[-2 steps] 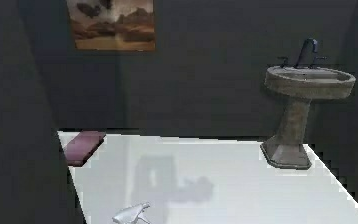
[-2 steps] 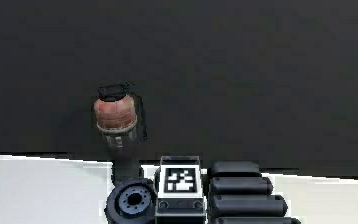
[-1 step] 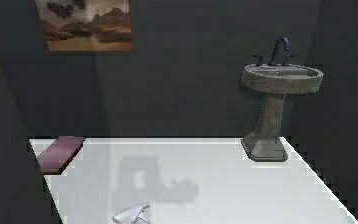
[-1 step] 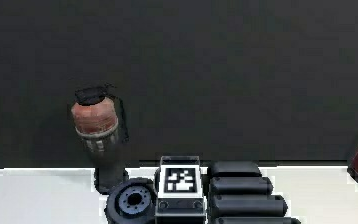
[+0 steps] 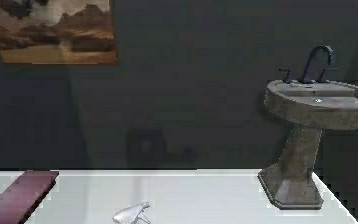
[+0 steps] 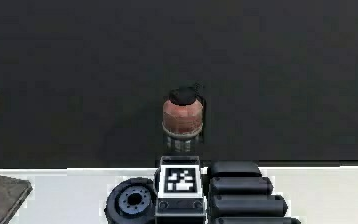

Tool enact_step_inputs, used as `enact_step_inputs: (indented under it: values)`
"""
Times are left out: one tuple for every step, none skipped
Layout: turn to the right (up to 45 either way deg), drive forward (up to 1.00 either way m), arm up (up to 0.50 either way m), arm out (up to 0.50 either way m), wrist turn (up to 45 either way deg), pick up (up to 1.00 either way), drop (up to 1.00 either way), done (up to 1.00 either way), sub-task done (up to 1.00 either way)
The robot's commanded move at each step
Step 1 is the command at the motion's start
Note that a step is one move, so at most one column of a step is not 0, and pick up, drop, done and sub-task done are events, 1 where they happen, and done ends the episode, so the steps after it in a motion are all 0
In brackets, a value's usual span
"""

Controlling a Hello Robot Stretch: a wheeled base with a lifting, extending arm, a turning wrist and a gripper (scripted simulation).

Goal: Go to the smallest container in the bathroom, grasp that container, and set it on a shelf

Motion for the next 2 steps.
enact_step_inputs:
  values:
    - [-36.0, 0.00, 0.00, 0.00, 0.0, 0.00, 0.00, 0.00, 0.00]
    - [0.0, 0.25, 0.00, 0.00, 0.0, 0.00, 0.00, 0.00, 0.00]
